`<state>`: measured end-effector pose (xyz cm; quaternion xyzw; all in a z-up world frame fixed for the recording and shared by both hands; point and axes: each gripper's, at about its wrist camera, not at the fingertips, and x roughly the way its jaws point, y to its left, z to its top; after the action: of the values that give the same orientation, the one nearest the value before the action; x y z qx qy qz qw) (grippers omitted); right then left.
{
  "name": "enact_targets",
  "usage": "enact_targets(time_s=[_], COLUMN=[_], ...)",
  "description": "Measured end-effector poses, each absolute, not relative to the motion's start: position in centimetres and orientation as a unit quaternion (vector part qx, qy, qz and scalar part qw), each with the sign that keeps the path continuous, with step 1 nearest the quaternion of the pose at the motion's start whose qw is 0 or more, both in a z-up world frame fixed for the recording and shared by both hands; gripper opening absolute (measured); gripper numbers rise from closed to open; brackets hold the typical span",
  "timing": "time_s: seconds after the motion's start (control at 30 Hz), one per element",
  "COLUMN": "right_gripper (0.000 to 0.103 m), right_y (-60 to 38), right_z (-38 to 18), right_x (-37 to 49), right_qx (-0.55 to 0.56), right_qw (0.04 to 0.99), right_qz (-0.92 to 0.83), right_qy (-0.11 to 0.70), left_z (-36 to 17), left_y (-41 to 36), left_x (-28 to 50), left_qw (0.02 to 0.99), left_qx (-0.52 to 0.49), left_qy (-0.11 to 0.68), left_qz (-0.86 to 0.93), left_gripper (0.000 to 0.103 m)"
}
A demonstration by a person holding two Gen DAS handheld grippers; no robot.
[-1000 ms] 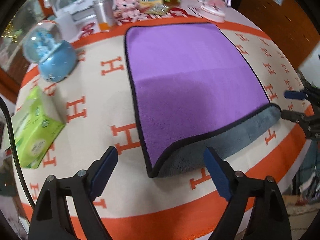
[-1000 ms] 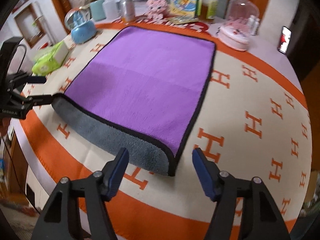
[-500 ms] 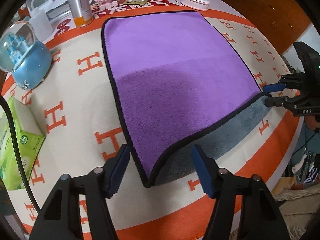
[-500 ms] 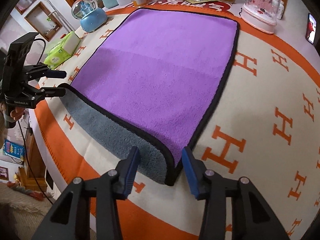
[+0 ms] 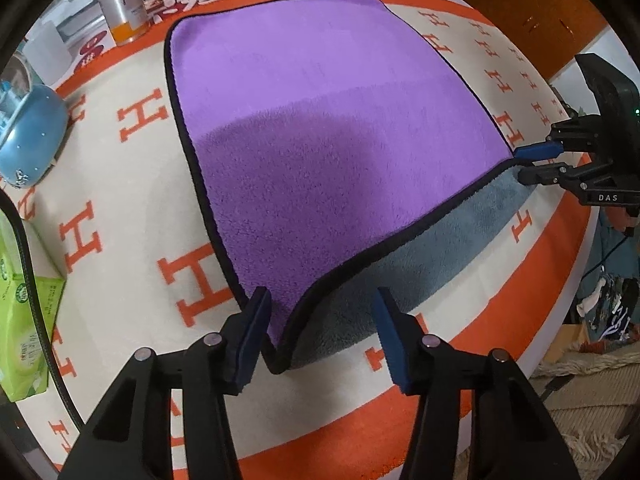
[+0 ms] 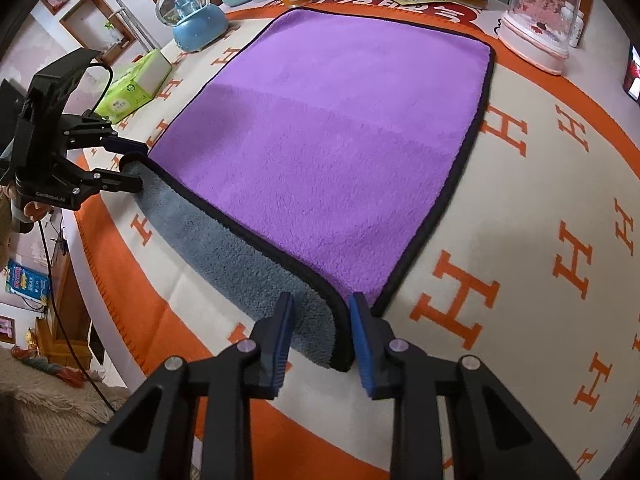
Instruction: Fold towel
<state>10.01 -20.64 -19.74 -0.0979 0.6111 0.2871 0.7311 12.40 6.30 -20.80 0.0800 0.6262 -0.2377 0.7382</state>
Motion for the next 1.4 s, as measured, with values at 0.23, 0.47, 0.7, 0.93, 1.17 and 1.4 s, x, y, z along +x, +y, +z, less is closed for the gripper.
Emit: enact_targets(time_s=[0.23,0.47,0.7,0.93,1.17,1.4], right_gripper=[0.021,0.021,0.021,0.006,0.005,0.005], right_y=[-20.9,-21.7,-21.7,-20.7,-20.6,-20.5], right_z=[-20.0,-20.3,-20.5,-19.8,-16.9,-12.1], right_x=[10.2,10.7,10.8,10.3,10.0,10.9], right_qx=[-0.097,-0.085,-0.069,-0.108,-0.118,-0.132], right_qw=[0.732,0.729,0.713,0.723,0.749,0.796], right_qz=[0.282,0.278,0.3,0.297,0.298,0.286], right_qy=[0.612,0.619,0.63,0.614,0.58,0.516], left_z=[-21.4,-21.6,-21.6,-21.5,-19.6,-14.2], left_y=[6.4,6.9,7.0,6.2,5.2,5.4], left_x=[12.8,13.0,13.1,12.5,11.9,13.5], left_qw=[0.731,0.726,0.721,0.719,0.744,0.803], left_qx=[0.073,0.062,0.064,0.083,0.109,0.11], left_qy=[0.634,0.64,0.643,0.646,0.629,0.578], left_qz=[-0.24,-0.245,-0.249,-0.241,-0.195,-0.1], left_gripper=[0.048,0.048,0.041,0.01,0.006,0.006])
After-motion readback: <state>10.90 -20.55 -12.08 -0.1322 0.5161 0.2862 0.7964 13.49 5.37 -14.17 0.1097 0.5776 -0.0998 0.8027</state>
